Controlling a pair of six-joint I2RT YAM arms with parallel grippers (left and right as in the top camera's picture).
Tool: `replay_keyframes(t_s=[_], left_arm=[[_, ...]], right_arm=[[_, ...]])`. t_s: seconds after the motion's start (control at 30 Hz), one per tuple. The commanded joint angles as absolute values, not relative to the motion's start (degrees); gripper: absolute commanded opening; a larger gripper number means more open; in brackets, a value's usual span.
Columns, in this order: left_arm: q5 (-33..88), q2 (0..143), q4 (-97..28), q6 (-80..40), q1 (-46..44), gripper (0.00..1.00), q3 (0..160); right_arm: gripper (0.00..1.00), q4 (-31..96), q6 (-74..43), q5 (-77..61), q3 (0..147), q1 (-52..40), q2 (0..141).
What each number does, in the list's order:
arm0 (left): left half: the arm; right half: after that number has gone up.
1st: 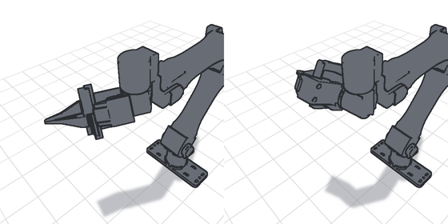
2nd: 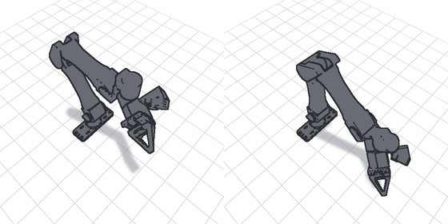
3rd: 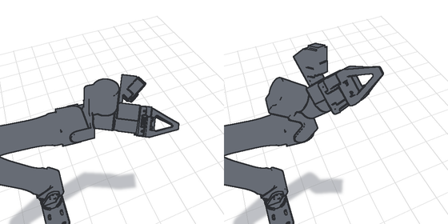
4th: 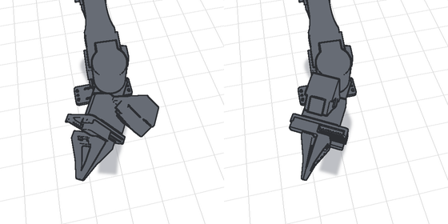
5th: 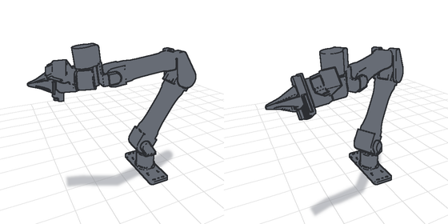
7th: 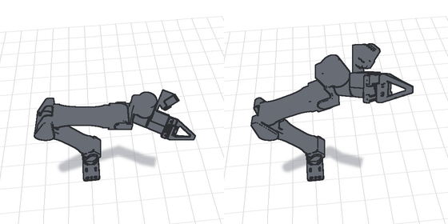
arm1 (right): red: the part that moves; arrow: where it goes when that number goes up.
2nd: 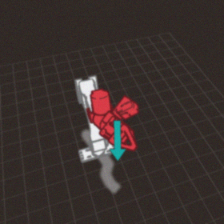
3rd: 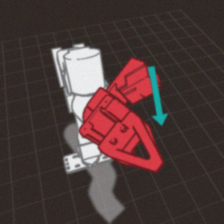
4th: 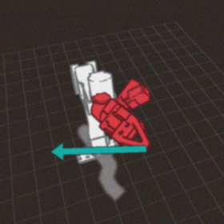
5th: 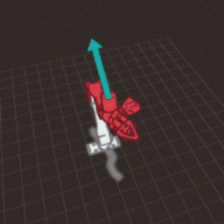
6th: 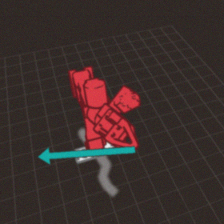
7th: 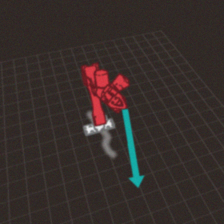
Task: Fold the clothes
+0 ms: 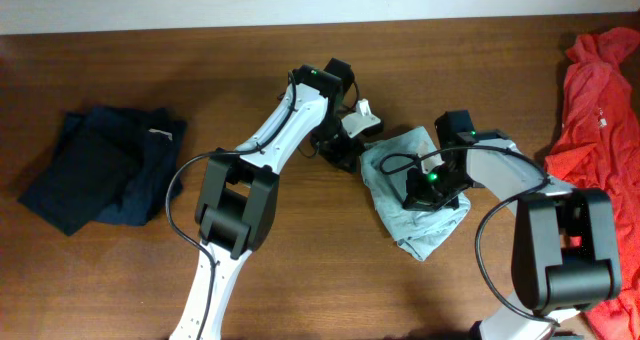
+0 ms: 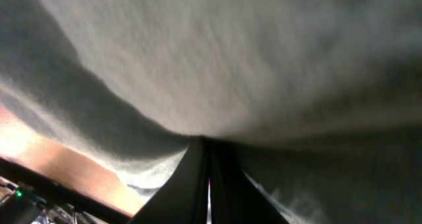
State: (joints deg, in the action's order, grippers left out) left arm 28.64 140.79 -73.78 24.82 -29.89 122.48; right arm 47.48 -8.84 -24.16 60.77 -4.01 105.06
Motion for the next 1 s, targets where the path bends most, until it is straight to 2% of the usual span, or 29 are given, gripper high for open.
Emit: replay_keyframes(t_s=[0.0,0.37,0.67,0.97], left_arm=[[30.7,136.49,-74.67,26.7,-30.33,0.0,122.85],[39.24,134.23,-70.35,26.7,-31.99,0.0,123.04],[30.52,138.89,-65.69,23.24,-36.64,0.0,122.65],[27.22,144.79,-66.65,18.61,-35.53,0.0,122.65]], right_arm=[[0.04,46.83,-7.9,-25.26,60.31,-4.21,106.13],[0.04,45.78,-7.97,-25.36,60.31,-4.14,106.13],[0.04,45.87,-7.94,-27.73,60.31,-4.14,106.13],[0.04,47.37,-7.97,-27.38,60.31,-4.1,106.13]])
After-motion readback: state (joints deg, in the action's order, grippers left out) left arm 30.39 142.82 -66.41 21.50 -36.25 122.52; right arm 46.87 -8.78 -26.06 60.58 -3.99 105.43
